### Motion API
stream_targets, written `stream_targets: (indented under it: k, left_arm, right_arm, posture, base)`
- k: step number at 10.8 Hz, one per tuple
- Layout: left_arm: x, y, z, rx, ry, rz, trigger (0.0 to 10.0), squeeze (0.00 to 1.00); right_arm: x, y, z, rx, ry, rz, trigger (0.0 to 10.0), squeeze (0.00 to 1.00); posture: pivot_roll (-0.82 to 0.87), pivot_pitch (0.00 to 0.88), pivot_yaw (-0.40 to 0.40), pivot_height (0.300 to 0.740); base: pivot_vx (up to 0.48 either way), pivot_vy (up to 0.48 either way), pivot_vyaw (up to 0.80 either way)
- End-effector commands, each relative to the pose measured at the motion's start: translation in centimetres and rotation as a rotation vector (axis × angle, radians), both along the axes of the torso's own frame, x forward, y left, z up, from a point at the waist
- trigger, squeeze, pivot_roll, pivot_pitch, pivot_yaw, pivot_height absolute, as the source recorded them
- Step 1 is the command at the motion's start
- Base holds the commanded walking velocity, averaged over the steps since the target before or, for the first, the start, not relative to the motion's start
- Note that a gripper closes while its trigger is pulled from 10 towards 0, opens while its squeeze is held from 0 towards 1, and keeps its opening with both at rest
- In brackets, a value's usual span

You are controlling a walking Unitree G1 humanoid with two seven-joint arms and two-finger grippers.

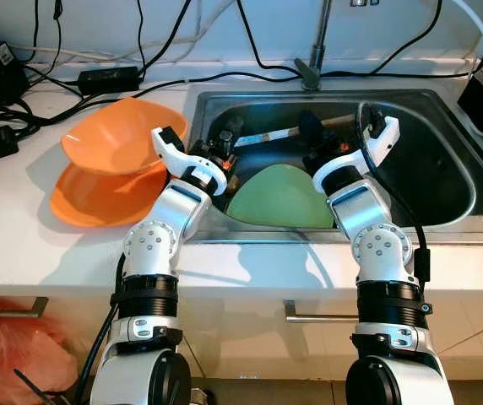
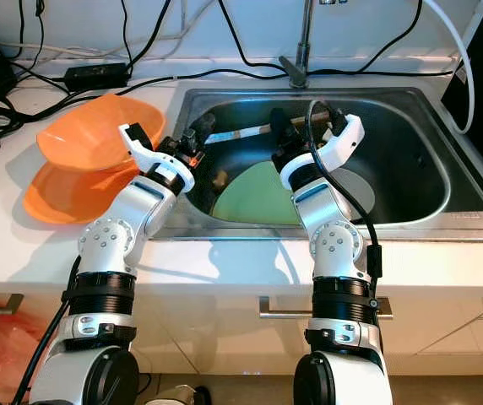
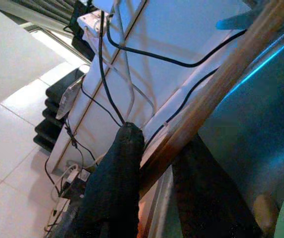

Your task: Kitchen organization

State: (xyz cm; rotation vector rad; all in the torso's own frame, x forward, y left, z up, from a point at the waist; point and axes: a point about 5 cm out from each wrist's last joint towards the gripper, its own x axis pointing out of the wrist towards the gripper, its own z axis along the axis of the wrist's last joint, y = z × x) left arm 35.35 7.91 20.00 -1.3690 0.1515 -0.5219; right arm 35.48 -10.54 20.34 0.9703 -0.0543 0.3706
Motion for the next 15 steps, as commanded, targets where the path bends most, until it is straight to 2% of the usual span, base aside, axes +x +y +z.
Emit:
stream_targets:
  k: [1,2,3,4,9,11,14,15]
  left_arm:
    - [-1.6,-4.8,-1.0,-0.040,0.044,-0.153,10.0,0.00]
    - [-1.6,-4.8,-1.0,-0.032,0.039,-0.156,10.0,0.03]
    - [-1.6,-4.8,-1.1,-0.027,0.040,-0.155,10.0,0.93]
    - [-1.6,-4.8,-1.1,-0.015,0.037,-0.157,10.0,1.00]
    - [-1.4,-4.2,-0.1,-0.008,-0.024,-0.163,10.0,1.00]
    - [-1.5,-4.2,0.1,0.027,-0.051,-0.183,10.0,1.00]
    - [-1.8,-4.0,0.2,0.106,-0.093,-0.222,10.0,1.00]
    - [-2.3,-4.2,0.3,0.170,-0.130,-0.236,10.0,1.00]
  right_arm:
    - [0.2,1.1,0.9,-0.039,-0.018,0.018,0.0,0.00]
    - [0.2,1.1,0.9,-0.038,-0.017,0.018,0.0,0.00]
    - [0.2,1.1,0.9,-0.039,-0.017,0.017,0.0,0.00]
    - [0.3,1.0,0.9,-0.041,-0.018,0.013,0.0,0.00]
    - [0.5,0.0,0.8,-0.027,-0.008,-0.058,0.0,0.00]
    - [0.6,-0.1,0.7,-0.042,-0.004,-0.077,0.0,0.00]
    - [1.3,-1.6,0.5,-0.128,0.020,-0.195,0.0,0.00]
    - [1.2,-1.3,0.8,-0.188,-0.015,-0.189,0.0,0.00]
  posture:
    - [0.09,0.057,0.059,0.740]
    - [0.09,0.057,0.059,0.740]
    - [0.09,0.057,0.058,0.740]
    - [0.09,0.056,0.057,0.740]
    - [0.08,0.051,0.055,0.740]
    - [0.08,0.050,0.053,0.740]
    - [0.08,0.048,0.049,0.740]
    - [0.08,0.047,0.049,0.740]
  base:
    - [0.000,0.000,0.00]
    - [0.000,0.000,0.00]
    - [0.000,0.000,0.00]
    - [0.000,0.000,0.00]
    - [0.000,0.000,0.00]
    - [0.000,0.000,0.00]
    - [0.000,0.000,0.00]
    - [0.000,0.000,0.00]
